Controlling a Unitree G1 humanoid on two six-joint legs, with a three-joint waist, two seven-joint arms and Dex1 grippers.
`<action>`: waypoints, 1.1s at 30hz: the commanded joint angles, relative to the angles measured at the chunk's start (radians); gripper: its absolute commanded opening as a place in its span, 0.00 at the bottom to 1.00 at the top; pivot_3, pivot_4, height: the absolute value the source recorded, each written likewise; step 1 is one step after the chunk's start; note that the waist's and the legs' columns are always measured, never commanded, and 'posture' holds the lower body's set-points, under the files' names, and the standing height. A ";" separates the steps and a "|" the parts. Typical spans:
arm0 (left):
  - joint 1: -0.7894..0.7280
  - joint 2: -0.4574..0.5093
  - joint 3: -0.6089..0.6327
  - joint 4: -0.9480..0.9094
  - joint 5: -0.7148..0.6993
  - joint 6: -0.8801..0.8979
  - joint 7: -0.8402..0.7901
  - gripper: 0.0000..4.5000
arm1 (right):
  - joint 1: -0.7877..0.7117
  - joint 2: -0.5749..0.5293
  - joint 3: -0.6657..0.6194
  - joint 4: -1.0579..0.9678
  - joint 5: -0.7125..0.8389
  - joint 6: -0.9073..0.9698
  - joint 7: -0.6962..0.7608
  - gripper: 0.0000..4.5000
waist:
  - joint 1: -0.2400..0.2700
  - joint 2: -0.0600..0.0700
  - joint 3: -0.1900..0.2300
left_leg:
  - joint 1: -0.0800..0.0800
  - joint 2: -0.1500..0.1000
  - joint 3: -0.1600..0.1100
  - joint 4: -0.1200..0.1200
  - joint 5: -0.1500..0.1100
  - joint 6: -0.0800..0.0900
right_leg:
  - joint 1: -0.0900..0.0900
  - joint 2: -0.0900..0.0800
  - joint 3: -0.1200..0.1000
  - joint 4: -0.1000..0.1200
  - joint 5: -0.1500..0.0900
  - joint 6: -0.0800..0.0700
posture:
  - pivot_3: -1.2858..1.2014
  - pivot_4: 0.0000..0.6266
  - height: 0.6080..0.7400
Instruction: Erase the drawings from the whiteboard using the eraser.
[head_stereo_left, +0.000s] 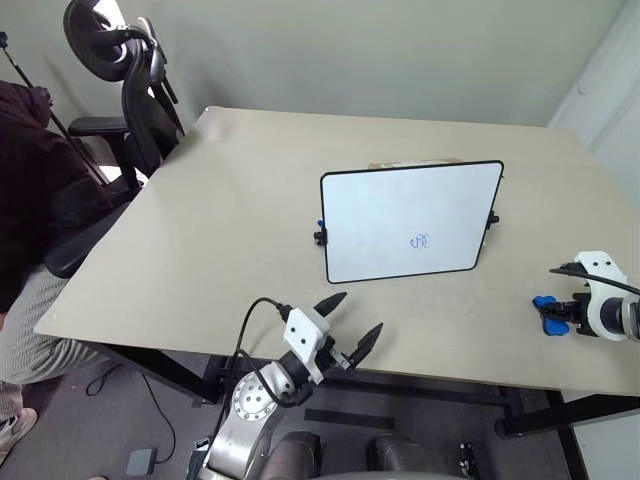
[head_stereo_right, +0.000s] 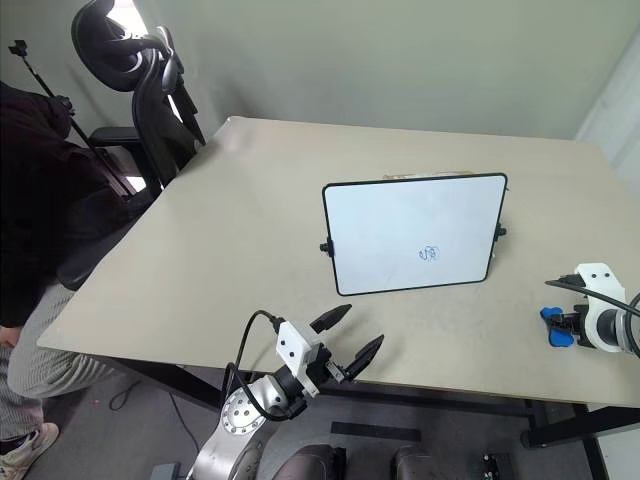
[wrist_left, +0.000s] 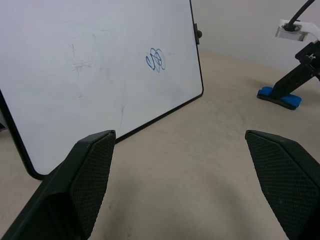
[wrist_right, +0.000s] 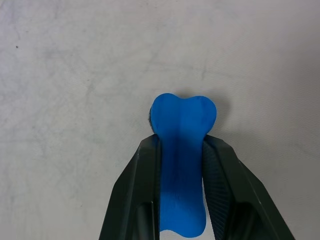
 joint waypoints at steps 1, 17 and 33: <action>0.006 -0.002 -0.010 -0.037 0.000 -0.021 -0.005 1.00 | 0.002 -0.032 -0.147 -0.171 0.050 0.069 0.000 0.25 | 0.000 0.003 0.001 | 0.000 0.000 0.000 0.000 0.000 0.000 | 0.000 0.000 0.000 0.000 0.000 0.000 | 0.52 0.24 0.97; -0.011 0.001 -0.001 -0.027 -0.006 -0.016 -0.008 1.00 | -0.132 0.308 -0.132 -0.576 0.113 0.028 -0.141 0.25 | -0.006 0.001 0.000 | 0.002 0.001 0.000 -0.001 0.006 0.010 | -0.003 0.001 0.000 0.000 -0.001 -0.001 | 0.52 0.24 0.97; -0.007 0.019 0.022 -0.052 -0.024 -0.007 -0.017 1.00 | -0.175 0.474 0.104 -0.353 -0.057 -0.271 -0.230 0.25 | -0.002 0.002 -0.002 | 0.000 0.000 0.000 -0.001 0.002 0.003 | -0.006 0.000 0.000 -0.001 0.009 0.006 | 0.52 0.24 0.97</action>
